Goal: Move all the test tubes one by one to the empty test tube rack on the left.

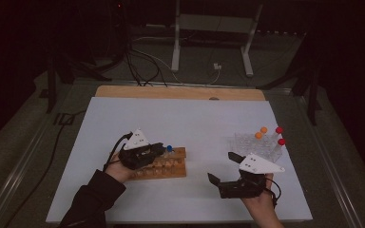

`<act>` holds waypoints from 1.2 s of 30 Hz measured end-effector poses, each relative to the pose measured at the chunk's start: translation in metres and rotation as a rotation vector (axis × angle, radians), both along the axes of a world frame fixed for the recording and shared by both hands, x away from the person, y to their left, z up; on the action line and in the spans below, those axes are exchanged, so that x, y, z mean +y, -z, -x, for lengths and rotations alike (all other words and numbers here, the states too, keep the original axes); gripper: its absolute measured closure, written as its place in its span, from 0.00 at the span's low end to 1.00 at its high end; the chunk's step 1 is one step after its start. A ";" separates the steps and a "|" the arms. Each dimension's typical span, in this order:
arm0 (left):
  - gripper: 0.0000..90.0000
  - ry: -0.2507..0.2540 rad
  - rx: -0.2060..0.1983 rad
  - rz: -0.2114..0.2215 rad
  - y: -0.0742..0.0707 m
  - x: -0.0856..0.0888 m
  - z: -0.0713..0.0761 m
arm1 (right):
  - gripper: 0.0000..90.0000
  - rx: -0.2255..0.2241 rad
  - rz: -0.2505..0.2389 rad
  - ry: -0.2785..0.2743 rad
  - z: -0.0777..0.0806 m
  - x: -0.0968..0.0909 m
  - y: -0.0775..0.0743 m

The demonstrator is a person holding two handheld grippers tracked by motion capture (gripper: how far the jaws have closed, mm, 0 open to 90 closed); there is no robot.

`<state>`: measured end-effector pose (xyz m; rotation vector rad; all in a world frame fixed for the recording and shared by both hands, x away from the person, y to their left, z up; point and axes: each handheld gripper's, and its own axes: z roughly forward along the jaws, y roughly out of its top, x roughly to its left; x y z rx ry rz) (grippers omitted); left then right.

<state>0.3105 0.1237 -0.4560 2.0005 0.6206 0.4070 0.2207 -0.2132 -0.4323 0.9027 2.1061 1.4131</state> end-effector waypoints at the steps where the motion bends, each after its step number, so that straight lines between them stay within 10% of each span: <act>1: 0.86 0.002 0.001 0.000 0.000 0.000 0.000 | 0.05 -0.004 -0.012 0.003 0.000 -0.001 0.000; 8: 0.82 0.009 0.029 -0.001 -0.003 0.003 0.001 | 0.02 -0.008 -0.015 0.031 -0.001 -0.007 -0.004; 20: 0.09 0.062 0.019 0.042 -0.022 0.013 0.028 | 0.02 -0.011 -0.014 0.160 -0.014 -0.039 -0.011; 28: 0.02 0.073 0.008 0.062 -0.021 0.020 0.043 | 0.06 0.035 0.025 0.328 -0.028 -0.070 0.003; 36: 0.01 0.076 0.004 0.067 -0.019 0.024 0.050 | 0.32 0.087 0.049 0.449 -0.044 -0.089 0.020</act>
